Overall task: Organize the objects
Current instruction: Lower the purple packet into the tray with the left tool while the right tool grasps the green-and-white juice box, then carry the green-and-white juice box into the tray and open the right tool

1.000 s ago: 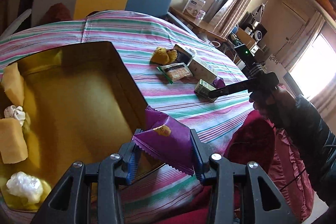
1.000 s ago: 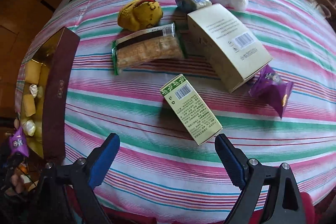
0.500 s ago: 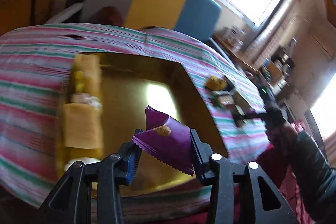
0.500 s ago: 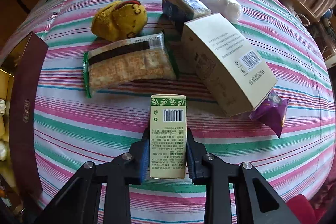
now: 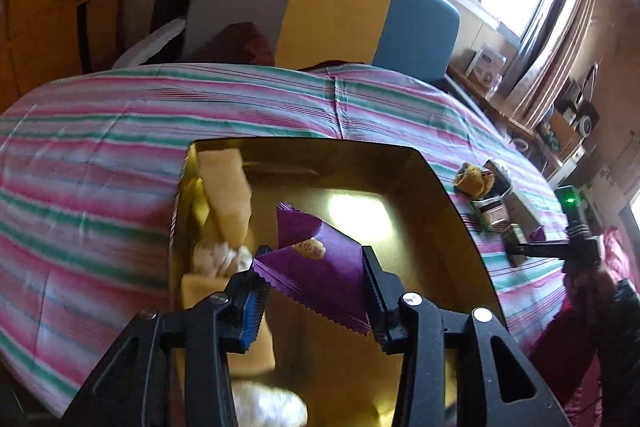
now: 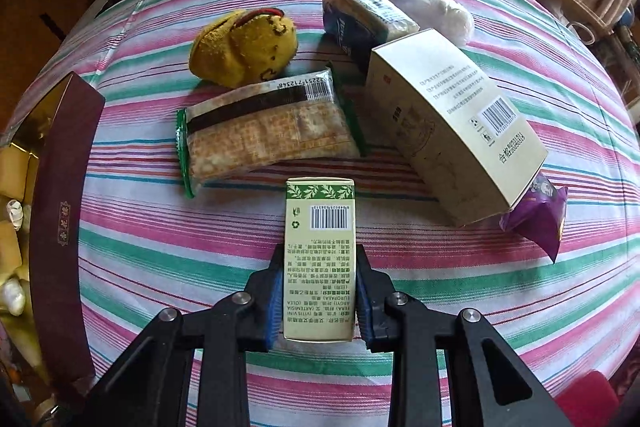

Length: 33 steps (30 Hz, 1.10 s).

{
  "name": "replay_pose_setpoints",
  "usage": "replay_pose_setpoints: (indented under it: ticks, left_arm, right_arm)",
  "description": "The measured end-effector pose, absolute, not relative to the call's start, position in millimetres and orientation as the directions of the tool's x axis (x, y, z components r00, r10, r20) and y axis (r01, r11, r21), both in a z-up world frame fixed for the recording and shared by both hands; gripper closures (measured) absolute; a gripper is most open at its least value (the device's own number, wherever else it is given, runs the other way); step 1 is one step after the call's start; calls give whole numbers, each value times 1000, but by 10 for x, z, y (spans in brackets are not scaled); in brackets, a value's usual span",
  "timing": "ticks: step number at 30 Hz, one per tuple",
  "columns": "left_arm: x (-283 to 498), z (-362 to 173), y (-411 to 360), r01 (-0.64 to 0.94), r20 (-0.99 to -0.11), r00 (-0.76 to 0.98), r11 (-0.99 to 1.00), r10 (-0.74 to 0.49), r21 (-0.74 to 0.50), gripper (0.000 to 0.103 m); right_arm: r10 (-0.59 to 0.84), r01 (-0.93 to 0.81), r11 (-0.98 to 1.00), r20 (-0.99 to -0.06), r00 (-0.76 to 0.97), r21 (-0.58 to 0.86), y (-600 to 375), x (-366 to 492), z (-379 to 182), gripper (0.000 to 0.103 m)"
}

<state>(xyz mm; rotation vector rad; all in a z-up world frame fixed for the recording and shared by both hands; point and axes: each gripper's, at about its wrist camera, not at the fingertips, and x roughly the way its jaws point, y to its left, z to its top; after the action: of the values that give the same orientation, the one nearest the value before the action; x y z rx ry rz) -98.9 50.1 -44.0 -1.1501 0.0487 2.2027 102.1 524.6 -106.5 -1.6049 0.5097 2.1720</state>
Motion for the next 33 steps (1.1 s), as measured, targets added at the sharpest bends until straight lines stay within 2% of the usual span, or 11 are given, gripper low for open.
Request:
replay_pose_setpoints:
  ticks: [13,16,21,27,33]
  left_arm:
    - [-1887,-889,1002,-523,-819,-445,-848,363,-92,59]
    - [-1948,-902,999,-523,-826,-437,-848,355,-88,55]
    - [-1779,-723,903,-538,-799,-473,-840,372,-73,47]
    - [-1341,-435,614,-522,-760,-521,-849,389,-76,47]
    - [-843,-389,344,-463,-755,-545,-882,364,-91,47]
  right_arm:
    - [91,-496,-866,-955,-282,64,5155,969,-1098,73]
    - [91,-494,-867,-955,-283,64,5182,983,-1091,73]
    - [90,-495,-867,-955,-284,65,5239,1024,-1084,73]
    - [95,-493,-868,-954,-284,60,5262,1039,-1092,73]
    - [107,-488,-872,-954,-280,46,5136,787,-1207,73]
